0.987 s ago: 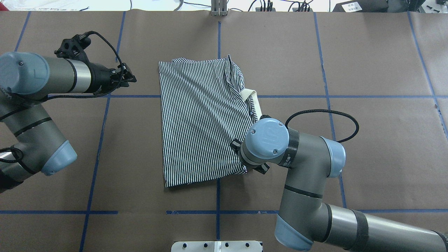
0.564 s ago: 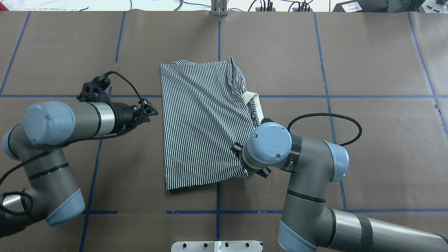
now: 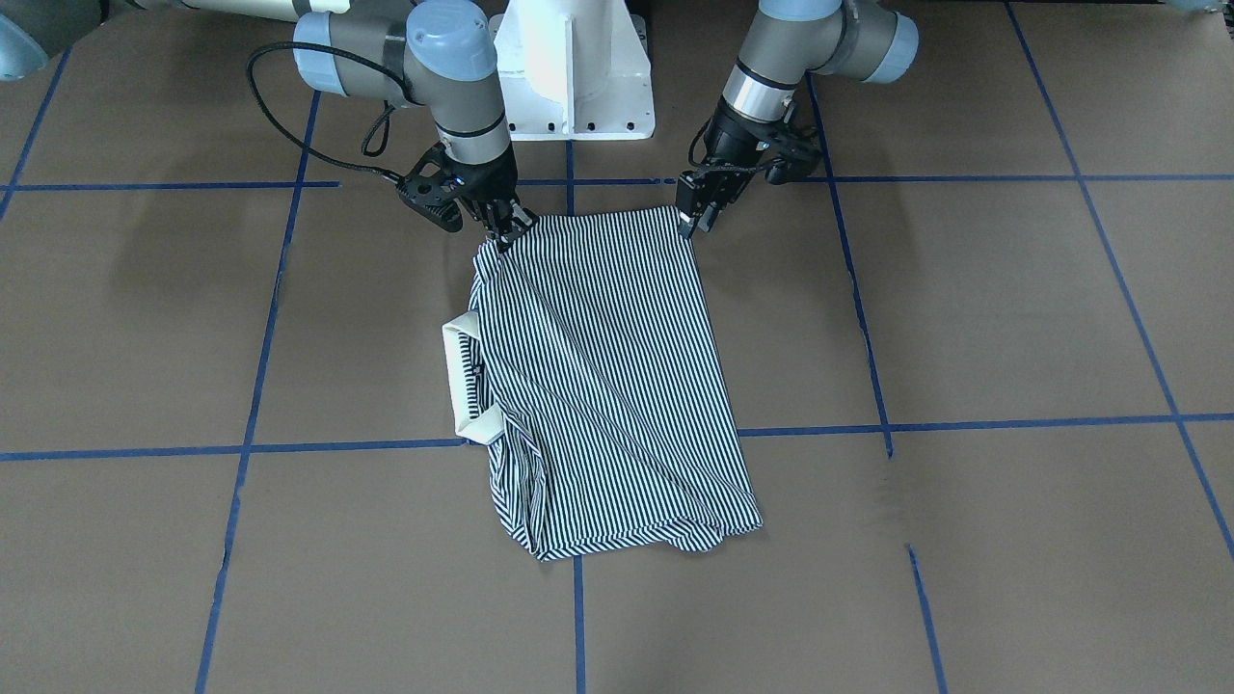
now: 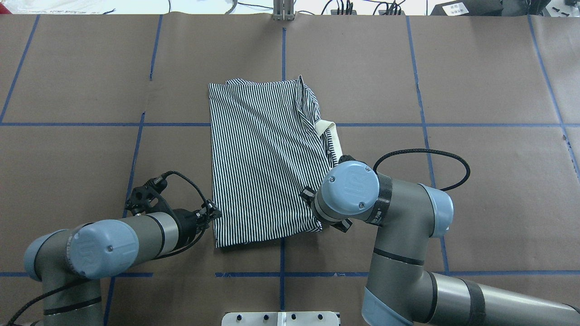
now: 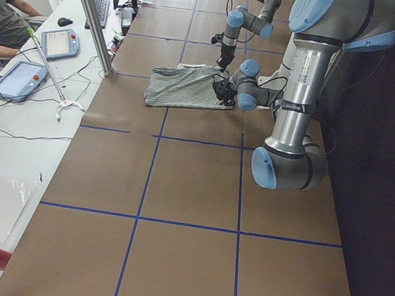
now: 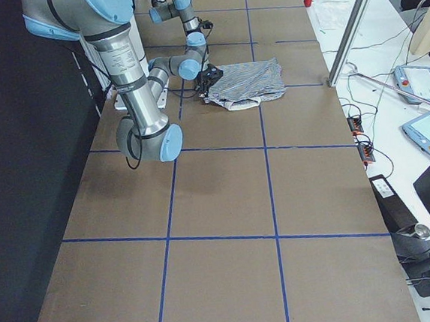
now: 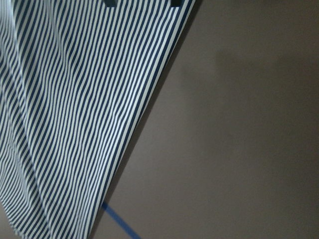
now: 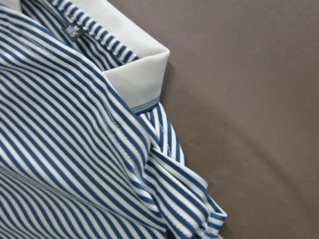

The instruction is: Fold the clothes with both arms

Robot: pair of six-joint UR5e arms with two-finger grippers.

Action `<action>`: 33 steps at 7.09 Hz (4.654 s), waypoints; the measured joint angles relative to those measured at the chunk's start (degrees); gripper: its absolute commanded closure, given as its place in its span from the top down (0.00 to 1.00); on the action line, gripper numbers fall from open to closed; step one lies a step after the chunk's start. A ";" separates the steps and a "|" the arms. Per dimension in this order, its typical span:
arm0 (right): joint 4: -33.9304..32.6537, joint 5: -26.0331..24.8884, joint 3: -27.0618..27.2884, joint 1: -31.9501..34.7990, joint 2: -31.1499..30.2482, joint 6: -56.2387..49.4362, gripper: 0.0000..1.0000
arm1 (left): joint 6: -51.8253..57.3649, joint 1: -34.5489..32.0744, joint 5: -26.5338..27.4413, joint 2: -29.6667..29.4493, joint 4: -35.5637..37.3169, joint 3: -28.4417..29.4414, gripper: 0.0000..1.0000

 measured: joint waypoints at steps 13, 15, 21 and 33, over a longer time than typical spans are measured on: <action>-0.03 -0.17 0.27 -0.39 -0.09 0.04 0.00 | -1.15 3.93 0.60 -2.06 6.23 -0.76 0.00; -5.37 -0.18 7.03 -1.03 -1.65 0.38 0.00 | -1.47 4.19 0.15 -2.14 12.36 -8.91 0.00; -9.33 1.56 2.94 10.12 7.23 -1.81 0.00 | 9.38 -13.37 -6.97 -12.43 20.61 -6.03 0.00; 14.04 23.84 -32.07 29.13 18.78 -28.90 1.00 | 25.77 -21.59 -16.51 -22.77 6.25 19.29 0.00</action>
